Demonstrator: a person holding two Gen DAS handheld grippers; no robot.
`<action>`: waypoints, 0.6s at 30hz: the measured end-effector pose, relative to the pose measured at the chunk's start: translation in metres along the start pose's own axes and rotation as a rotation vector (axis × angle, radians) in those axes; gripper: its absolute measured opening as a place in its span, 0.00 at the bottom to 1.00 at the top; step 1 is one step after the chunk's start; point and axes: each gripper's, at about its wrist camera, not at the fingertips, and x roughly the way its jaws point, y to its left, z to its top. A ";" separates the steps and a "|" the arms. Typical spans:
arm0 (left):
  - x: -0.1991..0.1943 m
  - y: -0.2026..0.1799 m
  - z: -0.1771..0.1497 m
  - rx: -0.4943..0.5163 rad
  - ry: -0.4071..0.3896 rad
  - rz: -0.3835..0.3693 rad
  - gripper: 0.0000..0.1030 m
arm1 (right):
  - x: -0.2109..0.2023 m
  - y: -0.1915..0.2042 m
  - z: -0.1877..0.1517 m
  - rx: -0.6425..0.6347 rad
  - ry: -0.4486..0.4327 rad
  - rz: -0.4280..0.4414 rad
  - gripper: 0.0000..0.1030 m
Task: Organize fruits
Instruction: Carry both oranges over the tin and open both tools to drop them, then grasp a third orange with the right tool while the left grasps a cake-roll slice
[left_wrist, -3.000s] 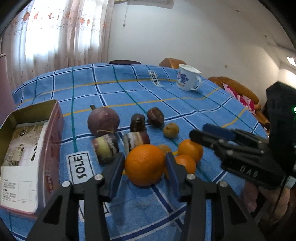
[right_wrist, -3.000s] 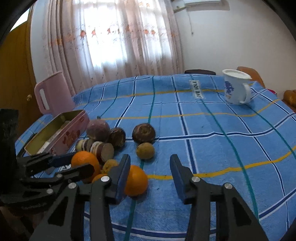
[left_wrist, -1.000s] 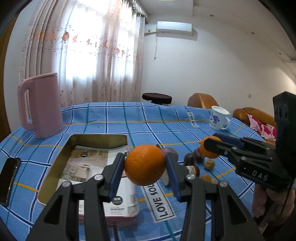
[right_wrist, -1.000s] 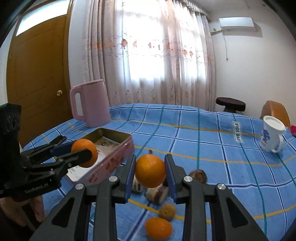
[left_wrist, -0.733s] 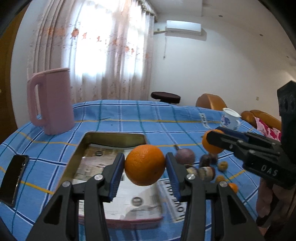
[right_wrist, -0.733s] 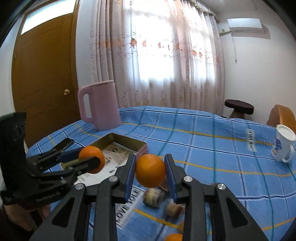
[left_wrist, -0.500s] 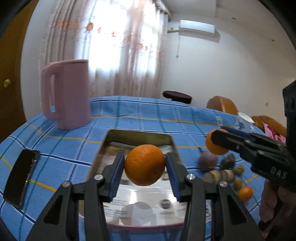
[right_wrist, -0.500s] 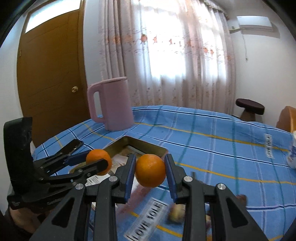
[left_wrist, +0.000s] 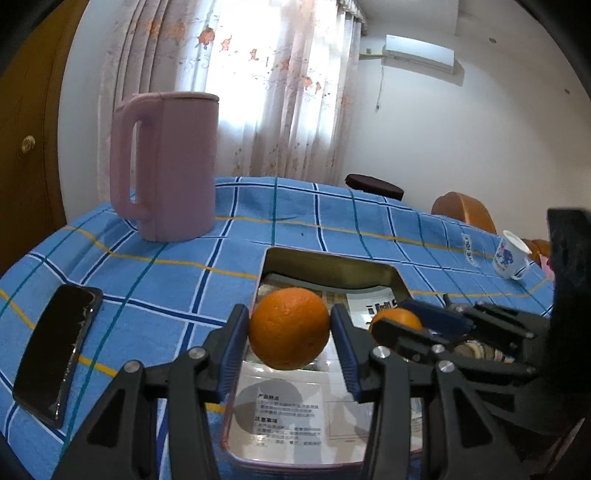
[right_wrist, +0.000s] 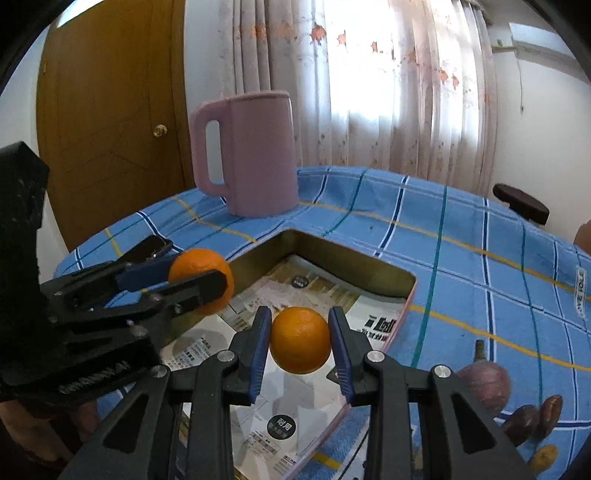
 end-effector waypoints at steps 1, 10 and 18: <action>0.001 -0.001 0.000 0.006 0.004 0.009 0.47 | 0.002 -0.001 -0.001 0.000 0.012 0.005 0.33; -0.013 -0.008 0.003 0.018 -0.043 0.038 0.64 | 0.000 0.001 -0.005 -0.006 0.029 -0.004 0.57; -0.044 -0.034 0.002 0.037 -0.107 -0.030 0.85 | -0.075 -0.027 -0.036 -0.024 0.002 -0.171 0.57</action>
